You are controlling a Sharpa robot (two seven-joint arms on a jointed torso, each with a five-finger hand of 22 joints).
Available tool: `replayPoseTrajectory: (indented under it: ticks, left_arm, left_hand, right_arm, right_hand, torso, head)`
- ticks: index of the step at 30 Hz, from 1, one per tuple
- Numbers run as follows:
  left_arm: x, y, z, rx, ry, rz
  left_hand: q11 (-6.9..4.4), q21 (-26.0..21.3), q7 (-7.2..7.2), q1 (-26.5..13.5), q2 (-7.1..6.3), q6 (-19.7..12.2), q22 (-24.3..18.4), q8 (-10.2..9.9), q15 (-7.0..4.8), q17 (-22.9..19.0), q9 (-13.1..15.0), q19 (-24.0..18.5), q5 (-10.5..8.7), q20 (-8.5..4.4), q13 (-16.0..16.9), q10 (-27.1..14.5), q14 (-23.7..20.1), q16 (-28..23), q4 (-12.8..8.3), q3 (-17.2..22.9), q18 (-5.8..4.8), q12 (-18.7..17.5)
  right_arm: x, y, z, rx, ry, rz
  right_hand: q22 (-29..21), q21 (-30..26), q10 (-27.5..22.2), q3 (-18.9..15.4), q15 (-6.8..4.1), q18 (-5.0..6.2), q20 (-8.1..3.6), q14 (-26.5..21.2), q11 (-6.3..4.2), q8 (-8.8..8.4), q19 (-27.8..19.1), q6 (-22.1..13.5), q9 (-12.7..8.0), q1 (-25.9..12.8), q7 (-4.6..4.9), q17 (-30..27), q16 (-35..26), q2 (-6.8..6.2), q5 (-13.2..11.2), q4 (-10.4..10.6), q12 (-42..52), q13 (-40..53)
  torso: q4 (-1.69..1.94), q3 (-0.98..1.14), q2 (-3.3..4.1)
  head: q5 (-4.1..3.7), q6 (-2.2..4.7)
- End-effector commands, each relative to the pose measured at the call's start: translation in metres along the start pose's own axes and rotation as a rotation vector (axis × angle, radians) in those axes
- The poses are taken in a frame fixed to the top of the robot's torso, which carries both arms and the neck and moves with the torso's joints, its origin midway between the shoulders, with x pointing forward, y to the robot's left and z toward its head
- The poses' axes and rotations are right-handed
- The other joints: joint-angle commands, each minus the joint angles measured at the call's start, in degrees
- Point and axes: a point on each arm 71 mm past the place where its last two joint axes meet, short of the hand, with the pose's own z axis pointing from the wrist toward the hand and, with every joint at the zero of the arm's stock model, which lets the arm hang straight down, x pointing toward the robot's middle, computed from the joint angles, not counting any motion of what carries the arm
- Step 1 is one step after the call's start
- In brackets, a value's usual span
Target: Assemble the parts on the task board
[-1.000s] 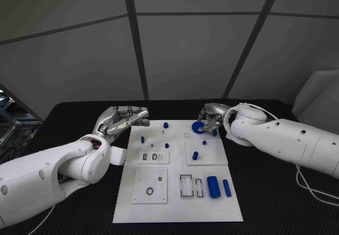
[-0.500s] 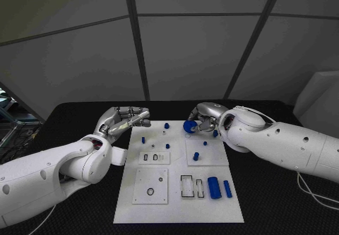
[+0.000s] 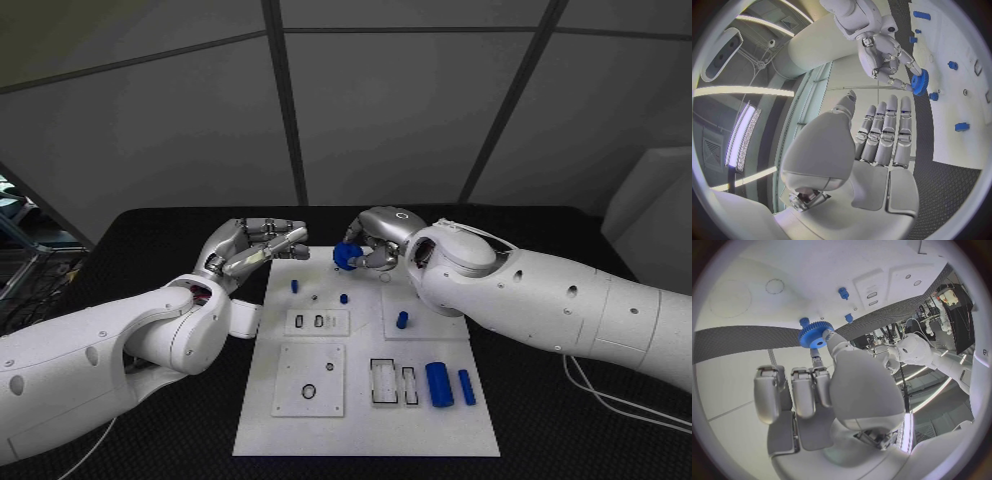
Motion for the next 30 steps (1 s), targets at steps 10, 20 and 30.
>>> replayPoseTrajectory:
  ticks: [10, 20, 30]
  left_arm:
    - [0.001, -0.001, 0.001, 0.006, 0.008, -0.005]
    - [0.003, -0.001, 0.002, 0.007, 0.014, -0.008]
    - [0.004, -0.001, 0.002, 0.007, 0.016, -0.009]
  left_hand:
    - [0.16, 0.2, 0.25, -0.4, 0.25, 0.1, 0.1, -0.2, 0.1, 0.1, -0.1, -0.3, 0.31, 0.08, -0.1, -0.1, -0.3, -0.3, -0.2, 0.0, 0.58, -0.2]
    - [0.16, 0.2, 0.25, -0.4, 0.25, 0.1, 0.1, -0.2, 0.1, 0.1, -0.1, -0.3, 0.31, 0.08, -0.1, -0.1, -0.3, -0.3, -0.2, 0.0, 0.58, -0.2]
    - [0.16, 0.2, 0.25, -0.4, 0.3, 0.1, 0.1, -0.2, 0.1, 0.1, -0.1, -0.3, 0.3, 0.09, -0.1, -0.1, -0.3, -0.4, -0.3, 0.0, 0.58, -0.2]
  right_arm:
    - [0.018, 0.014, 0.014, -0.005, 0.026, -0.066]
    - [0.025, 0.019, 0.021, -0.004, 0.059, -0.096]
    - [0.03, 0.019, 0.024, -0.004, 0.096, -0.116]
  right_hand:
    - [12.0, 0.3, 2.5, 0.7, -0.29, -1.05, -0.44, 5.3, -0.25, -0.14, 4.1, 3.1, 3.2, -0.9, -1.3, 12.0, 0.2, -0.04, 0.0, 0.0, 0.0, 10.5]
    - [12.0, 0.3, 2.4, 0.9, -0.24, -1.05, -0.41, 5.3, -0.16, -0.45, 4.1, 2.9, 3.1, -1.2, -1.19, 12.0, 0.2, -0.27, -0.1, 0.0, -0.1, 10.4]
    - [12.0, 0.3, 2.1, 1.3, -0.03, -1.04, -0.26, 5.3, 0.1, -1.12, 4.0, 2.4, 2.8, -2.2, -0.9, 11.8, 0.2, -0.89, -1.0, 0.2, -0.5, 10.1]
  torso:
    - [-0.04, 0.06, 0.04]
    - [-0.13, 0.12, 0.03]
    - [-0.09, 0.09, 0.03]
  head:
    - [0.42, -0.28]
    - [0.42, -0.33]
    - [0.46, -0.7]
